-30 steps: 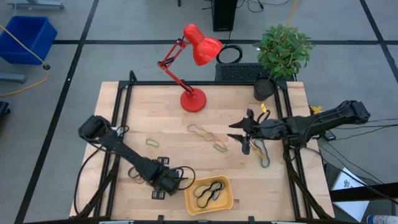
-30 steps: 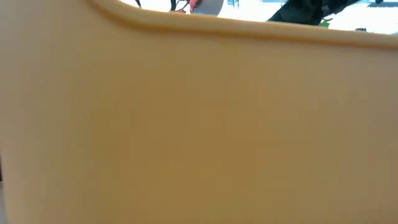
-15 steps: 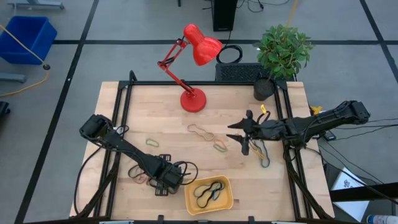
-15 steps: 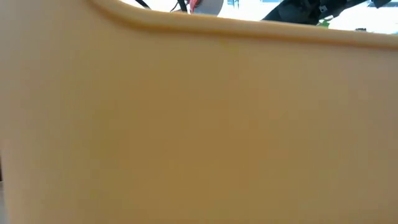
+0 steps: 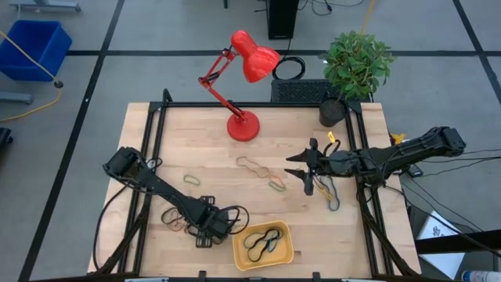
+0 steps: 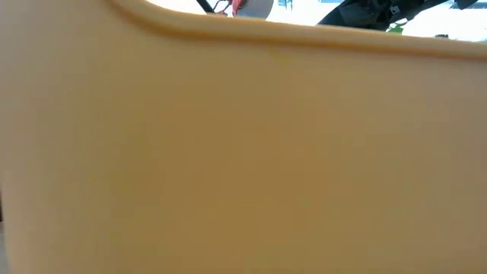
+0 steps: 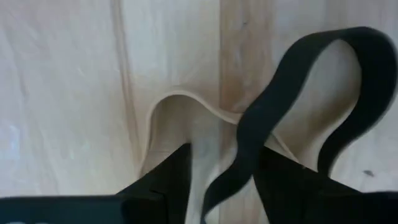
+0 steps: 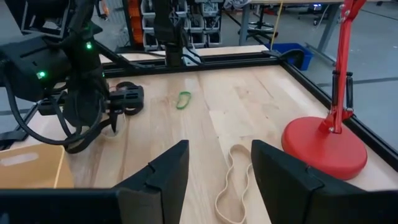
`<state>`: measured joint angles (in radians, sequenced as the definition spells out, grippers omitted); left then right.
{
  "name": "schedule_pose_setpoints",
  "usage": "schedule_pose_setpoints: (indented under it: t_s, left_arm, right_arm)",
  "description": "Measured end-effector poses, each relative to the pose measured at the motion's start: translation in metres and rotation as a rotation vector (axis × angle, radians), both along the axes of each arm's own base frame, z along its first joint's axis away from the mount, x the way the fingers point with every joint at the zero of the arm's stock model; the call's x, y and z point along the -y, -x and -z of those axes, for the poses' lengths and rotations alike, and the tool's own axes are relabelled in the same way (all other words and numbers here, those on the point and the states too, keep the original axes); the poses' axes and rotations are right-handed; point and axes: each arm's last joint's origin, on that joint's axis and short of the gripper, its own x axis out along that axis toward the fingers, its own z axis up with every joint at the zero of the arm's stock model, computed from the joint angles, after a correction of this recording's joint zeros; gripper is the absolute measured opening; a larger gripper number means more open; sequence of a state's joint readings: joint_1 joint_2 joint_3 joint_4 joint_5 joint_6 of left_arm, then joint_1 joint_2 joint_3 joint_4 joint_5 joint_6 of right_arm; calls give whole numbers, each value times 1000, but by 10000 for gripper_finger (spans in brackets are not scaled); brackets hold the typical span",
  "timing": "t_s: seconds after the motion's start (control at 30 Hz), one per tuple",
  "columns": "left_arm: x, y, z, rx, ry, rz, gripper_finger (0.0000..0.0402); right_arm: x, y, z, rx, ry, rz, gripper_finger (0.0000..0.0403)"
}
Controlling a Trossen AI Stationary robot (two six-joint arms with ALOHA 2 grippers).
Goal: Pick and place rubber bands into bin
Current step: Put the bottom left black rubber band into the yellow bin
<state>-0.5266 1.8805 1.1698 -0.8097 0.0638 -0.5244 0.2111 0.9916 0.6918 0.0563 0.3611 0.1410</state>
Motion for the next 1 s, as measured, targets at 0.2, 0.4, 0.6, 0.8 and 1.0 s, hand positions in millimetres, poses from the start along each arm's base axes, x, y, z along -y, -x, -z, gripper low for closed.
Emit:
schedule_pose_setpoints:
  t_s: [0.2,0.4,0.6,0.8,1.0]
  left_arm:
    - [-1,0,0,-4,0,-10,60]
    - [-1,0,0,-15,16,24,14]
    - [-1,4,-2,-79,75,-11,7]
    - [-6,12,-29,-61,111,-50,6]
    - [-18,28,-81,89,169,-152,5]
  right_arm:
    - [0,0,0,1,0,0,173]
    - [0,0,0,1,0,0,173]
    - [0,0,0,0,0,0,173]
    - [0,0,0,-1,0,0,173]
    - [0,0,0,-2,4,-1,173]
